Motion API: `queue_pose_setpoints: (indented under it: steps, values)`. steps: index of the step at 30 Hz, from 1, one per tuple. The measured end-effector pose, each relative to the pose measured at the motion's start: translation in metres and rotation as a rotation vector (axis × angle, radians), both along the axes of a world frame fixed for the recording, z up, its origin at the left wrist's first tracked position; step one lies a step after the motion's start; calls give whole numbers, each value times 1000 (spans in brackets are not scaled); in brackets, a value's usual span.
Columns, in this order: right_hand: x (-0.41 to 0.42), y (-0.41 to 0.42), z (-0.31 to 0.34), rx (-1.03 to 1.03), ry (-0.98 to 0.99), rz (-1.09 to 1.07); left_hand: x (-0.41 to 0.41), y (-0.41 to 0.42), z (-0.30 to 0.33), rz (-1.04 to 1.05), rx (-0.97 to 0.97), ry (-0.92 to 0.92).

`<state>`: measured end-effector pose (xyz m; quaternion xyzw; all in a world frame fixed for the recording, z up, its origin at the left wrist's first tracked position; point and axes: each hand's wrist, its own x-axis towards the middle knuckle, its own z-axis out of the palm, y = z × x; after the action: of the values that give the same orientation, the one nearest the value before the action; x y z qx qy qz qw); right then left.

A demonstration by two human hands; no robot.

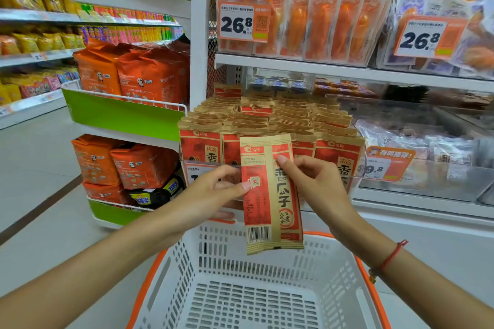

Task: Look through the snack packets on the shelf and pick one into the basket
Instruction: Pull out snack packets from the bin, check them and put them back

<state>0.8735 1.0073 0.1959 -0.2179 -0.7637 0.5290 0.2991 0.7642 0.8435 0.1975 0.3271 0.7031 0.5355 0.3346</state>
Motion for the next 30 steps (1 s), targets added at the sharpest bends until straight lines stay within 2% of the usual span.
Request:
queue_pose_setpoints:
  steps: [3,6,10,15,21,30]
  values:
    - [0,-2,-1,26,-47,12,0,1,1,43,18,40]
    - [1,-4,0,154,-83,-38,0,1,3,91,75,68]
    - [0,-8,3,211,-24,-43,-2,0,4,160,154,64]
    - [2,-7,5,253,52,93,-2,-1,9,244,273,-10]
    - [8,2,8,293,13,333,-7,-3,12,276,299,-136]
    - [10,7,9,293,58,345,-9,-2,10,249,323,-144]
